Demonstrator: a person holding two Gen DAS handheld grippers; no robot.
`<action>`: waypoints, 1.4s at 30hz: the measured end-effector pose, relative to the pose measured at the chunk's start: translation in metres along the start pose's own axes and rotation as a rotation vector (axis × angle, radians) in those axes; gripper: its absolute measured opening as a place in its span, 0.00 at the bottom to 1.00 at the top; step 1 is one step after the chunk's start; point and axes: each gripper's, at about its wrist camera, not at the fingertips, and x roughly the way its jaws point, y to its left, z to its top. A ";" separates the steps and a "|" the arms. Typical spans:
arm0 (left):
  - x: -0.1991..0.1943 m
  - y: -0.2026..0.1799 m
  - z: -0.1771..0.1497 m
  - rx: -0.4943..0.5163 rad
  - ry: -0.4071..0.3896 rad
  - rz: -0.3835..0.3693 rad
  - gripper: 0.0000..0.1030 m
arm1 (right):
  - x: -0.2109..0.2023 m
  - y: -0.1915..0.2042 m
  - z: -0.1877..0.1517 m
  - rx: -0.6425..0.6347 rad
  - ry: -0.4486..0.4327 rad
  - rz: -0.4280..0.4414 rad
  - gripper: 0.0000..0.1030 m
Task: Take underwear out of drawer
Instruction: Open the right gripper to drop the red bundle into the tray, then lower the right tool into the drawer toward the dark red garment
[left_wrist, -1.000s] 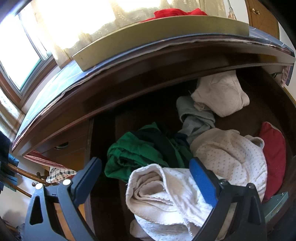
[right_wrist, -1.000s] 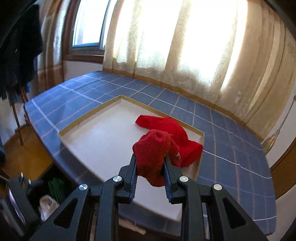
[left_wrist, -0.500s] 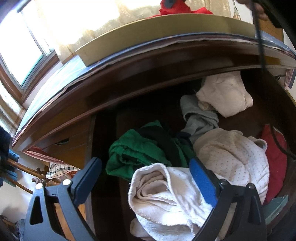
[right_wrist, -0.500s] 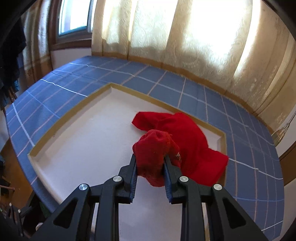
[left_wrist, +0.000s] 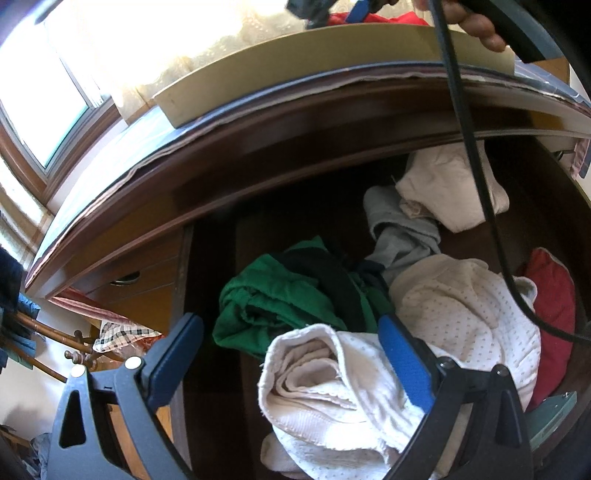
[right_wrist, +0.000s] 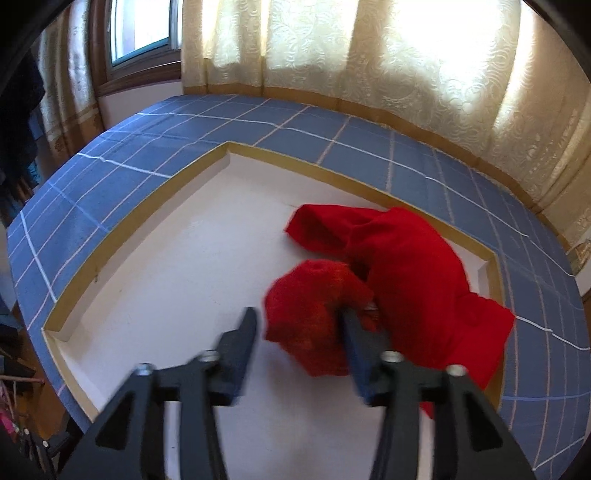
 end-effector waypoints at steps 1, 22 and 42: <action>0.000 0.001 0.000 0.000 0.000 -0.001 0.95 | 0.001 0.002 0.000 -0.007 0.004 0.007 0.69; -0.001 0.000 -0.001 0.008 -0.001 0.011 0.95 | -0.089 -0.019 -0.050 0.065 -0.160 0.087 0.73; -0.003 -0.004 -0.002 0.038 -0.012 0.040 0.95 | -0.162 -0.023 -0.226 0.084 -0.139 0.014 0.74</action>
